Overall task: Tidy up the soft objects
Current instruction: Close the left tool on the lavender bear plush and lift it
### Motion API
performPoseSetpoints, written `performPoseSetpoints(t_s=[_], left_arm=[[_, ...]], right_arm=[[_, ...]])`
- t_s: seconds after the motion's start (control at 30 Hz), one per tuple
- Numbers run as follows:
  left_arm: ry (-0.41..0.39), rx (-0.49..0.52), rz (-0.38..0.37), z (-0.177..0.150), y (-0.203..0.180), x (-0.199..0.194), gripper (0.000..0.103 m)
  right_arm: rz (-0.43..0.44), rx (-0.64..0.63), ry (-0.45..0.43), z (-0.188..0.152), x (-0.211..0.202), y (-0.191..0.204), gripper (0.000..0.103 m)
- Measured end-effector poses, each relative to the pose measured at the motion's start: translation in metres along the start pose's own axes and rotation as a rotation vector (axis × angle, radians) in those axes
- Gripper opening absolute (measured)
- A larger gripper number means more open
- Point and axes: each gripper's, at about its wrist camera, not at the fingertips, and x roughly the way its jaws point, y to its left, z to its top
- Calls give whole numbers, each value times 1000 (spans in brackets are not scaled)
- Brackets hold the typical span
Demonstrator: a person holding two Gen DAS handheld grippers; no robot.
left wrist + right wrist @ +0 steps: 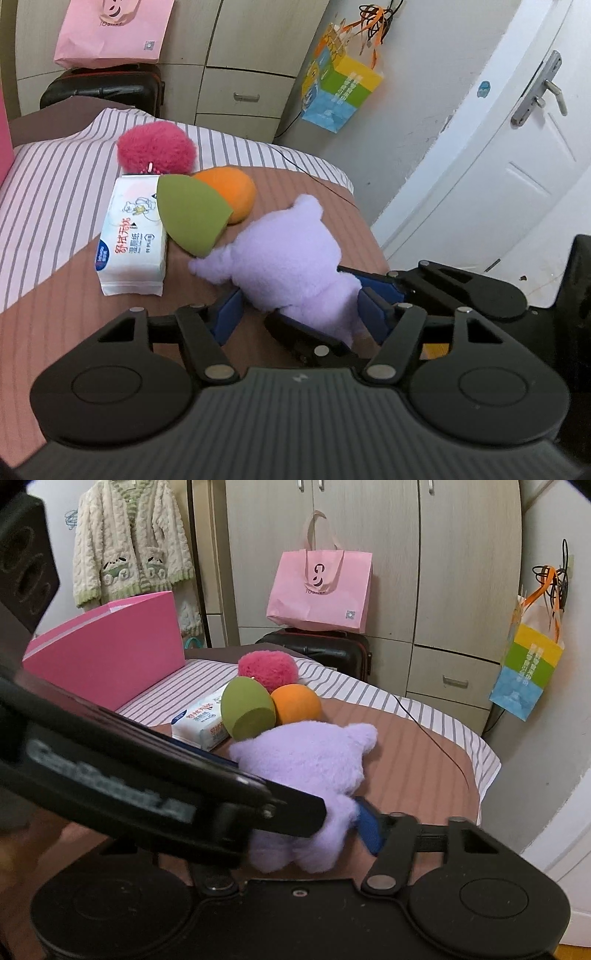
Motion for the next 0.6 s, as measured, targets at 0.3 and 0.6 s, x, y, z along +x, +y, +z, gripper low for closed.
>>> performPoseSetpoints(t_s=[0.3,0.6], left_arm=[[-10,36,1,-8,-4,-6,59],[-7,80,-4,-23,-9,-28,58]], right_arm=[[-39,57,-19,-6,-6,9,54],[-56,109,-15,-12,-20,26,54]])
